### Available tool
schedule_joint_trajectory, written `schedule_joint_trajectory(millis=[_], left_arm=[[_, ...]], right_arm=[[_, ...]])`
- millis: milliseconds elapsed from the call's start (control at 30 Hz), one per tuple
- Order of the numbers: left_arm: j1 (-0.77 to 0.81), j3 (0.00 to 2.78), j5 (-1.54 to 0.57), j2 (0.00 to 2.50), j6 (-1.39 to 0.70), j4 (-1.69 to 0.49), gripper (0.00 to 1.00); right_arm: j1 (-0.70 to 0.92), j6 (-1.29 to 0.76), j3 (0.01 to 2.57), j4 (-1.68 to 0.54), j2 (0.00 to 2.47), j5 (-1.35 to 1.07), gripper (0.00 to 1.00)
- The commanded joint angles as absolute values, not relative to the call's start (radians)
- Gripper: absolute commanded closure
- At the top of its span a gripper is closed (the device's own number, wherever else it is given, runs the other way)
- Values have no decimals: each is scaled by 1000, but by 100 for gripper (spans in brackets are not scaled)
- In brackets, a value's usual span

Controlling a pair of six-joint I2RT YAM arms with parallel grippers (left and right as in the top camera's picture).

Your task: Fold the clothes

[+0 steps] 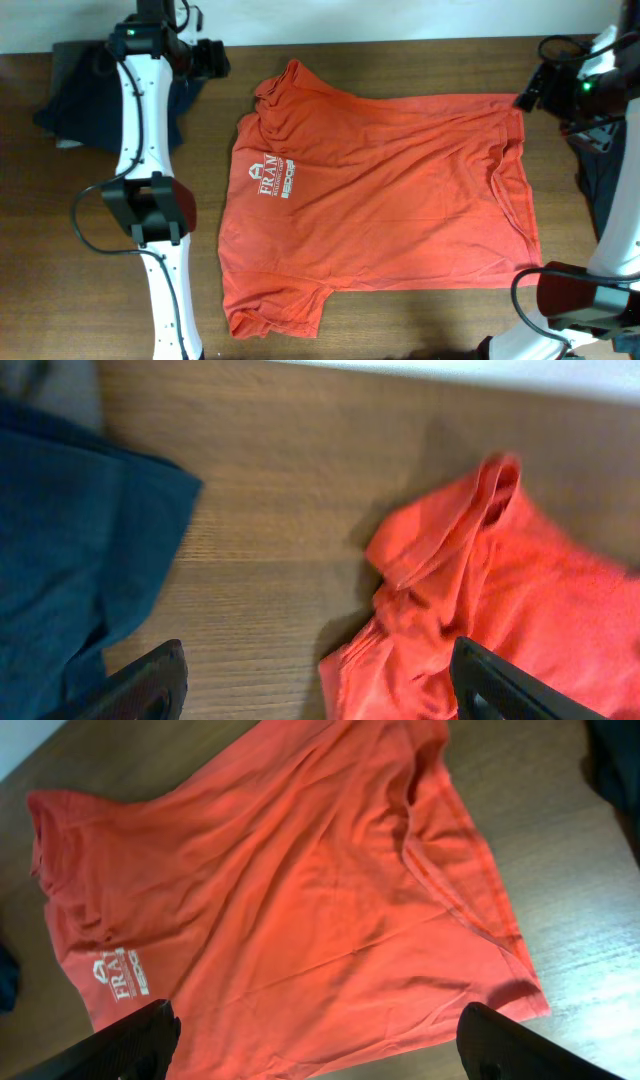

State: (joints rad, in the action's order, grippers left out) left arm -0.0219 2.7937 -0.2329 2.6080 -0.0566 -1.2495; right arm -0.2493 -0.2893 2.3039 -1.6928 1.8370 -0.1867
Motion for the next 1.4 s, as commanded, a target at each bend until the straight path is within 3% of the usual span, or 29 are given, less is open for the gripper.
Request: schedule_joint_trajectory(millis=[0,167,533,933,1367], left_arm=[[23,2798,-274,2686,200,-1266,16],[67,2798,-245,2737,298,-1253,16],[97,2798,-141,2803,297,-1189,18],[97,2798,-82,2812,327,-1124,36],[97,2797,-86,2867,327,-1115,37]], right_arm=[[-201,-271,2300,-1698,1830,-194,7],[-163,-269,2300,-1699,1834,-157,6],[-156,-266,2300,-1699,1837,-131,5],[-156,-266,2300,-1699,1837,-120,5],[-156,-266,2298,-1699,1837,-120,5]])
